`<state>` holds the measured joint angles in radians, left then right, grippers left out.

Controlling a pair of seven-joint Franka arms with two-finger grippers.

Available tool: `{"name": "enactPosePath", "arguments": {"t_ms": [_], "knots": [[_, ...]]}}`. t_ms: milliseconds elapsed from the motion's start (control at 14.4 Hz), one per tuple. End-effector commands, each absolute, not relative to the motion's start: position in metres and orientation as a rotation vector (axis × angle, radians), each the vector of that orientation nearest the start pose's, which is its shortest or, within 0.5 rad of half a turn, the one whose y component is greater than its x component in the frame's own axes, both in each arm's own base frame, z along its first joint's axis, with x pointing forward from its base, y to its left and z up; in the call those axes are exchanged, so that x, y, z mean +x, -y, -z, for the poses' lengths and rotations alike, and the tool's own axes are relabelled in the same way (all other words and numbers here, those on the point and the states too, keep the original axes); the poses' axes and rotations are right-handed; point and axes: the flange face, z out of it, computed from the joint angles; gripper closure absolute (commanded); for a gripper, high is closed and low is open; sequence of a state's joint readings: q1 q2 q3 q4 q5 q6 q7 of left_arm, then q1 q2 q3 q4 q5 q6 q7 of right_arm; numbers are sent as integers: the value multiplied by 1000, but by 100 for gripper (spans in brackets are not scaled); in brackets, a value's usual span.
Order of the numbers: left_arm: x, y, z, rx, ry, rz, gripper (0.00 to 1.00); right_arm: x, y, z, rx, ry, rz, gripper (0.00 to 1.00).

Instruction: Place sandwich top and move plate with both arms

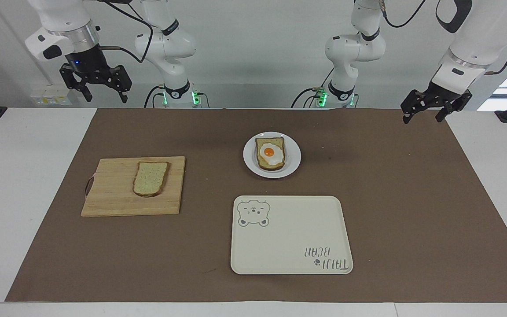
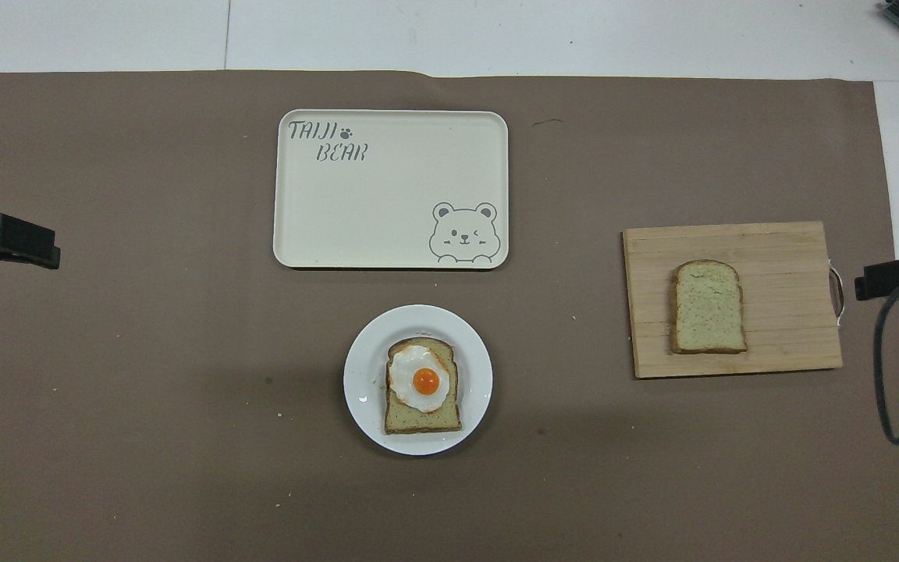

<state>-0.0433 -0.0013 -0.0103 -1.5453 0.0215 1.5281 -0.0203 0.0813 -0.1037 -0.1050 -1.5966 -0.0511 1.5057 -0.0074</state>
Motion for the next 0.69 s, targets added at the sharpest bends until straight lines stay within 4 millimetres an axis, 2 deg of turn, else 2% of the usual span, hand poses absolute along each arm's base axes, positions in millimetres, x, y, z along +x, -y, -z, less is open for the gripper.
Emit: {"name": "enactPosePath", "arguments": {"t_ms": [0, 624], "knots": [[541, 24, -636, -3102, -38, -31, 0, 508, 25, -663, -3163, -54, 8, 0], [541, 24, -636, -3102, -38, -31, 0, 506, 24, -660, -3161, -51, 1, 0]]}}
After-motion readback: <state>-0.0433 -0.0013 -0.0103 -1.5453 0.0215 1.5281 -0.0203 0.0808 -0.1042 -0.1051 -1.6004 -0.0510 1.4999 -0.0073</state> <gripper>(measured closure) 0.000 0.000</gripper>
